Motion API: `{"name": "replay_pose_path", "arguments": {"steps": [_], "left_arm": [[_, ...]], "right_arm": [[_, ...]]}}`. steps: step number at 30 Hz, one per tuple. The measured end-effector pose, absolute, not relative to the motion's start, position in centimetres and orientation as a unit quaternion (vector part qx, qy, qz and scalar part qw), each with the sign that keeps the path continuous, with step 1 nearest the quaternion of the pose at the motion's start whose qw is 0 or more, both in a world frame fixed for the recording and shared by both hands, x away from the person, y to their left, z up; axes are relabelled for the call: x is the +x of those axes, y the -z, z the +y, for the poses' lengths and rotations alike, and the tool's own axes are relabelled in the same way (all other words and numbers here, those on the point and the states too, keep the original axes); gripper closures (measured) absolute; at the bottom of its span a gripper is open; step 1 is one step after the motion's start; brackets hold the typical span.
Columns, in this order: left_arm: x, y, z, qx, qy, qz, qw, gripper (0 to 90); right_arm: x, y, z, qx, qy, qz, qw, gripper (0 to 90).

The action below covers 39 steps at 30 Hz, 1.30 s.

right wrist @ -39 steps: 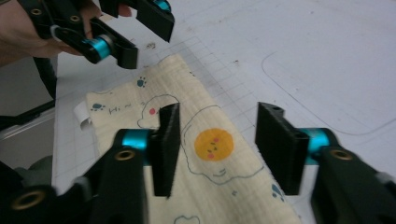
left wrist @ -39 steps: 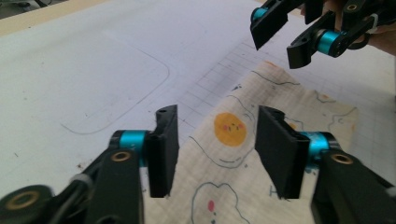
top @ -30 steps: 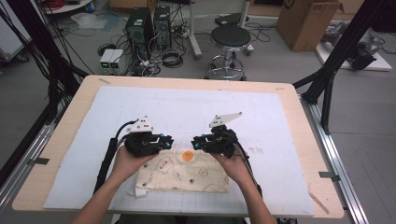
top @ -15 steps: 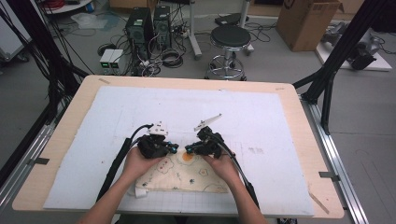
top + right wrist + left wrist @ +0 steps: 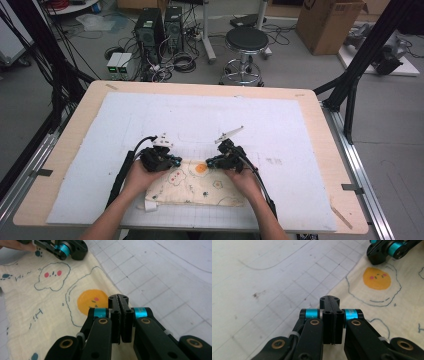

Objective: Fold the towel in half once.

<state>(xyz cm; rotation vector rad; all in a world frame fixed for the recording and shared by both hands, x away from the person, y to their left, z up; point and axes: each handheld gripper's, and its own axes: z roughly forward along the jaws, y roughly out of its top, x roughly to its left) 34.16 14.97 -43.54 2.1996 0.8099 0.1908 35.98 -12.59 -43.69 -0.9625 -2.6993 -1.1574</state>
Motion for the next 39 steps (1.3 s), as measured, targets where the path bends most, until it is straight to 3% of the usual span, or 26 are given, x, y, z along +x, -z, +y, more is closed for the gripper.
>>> {"name": "replay_pose_path", "arguments": {"steps": [14, 30, 39], "left_arm": [[33.5, 43.8, 19.2, 0.845, -0.083, 0.349, 0.397, 89.5], [33.1, 43.9, 20.4, 0.840, -0.090, 0.355, 0.401, 88.4], [32.8, 42.6, 20.8, 0.812, -0.105, 0.352, 0.454, 67.4]], "right_arm": [[35.2, 43.9, -16.8, -0.341, 0.384, -0.858, 0.010, 88.7], [34.2, 44.1, -21.2, -0.368, 0.395, -0.842, -0.004, 85.9], [33.6, 43.0, -20.7, -0.342, 0.422, -0.839, -0.029, 67.5]]}}
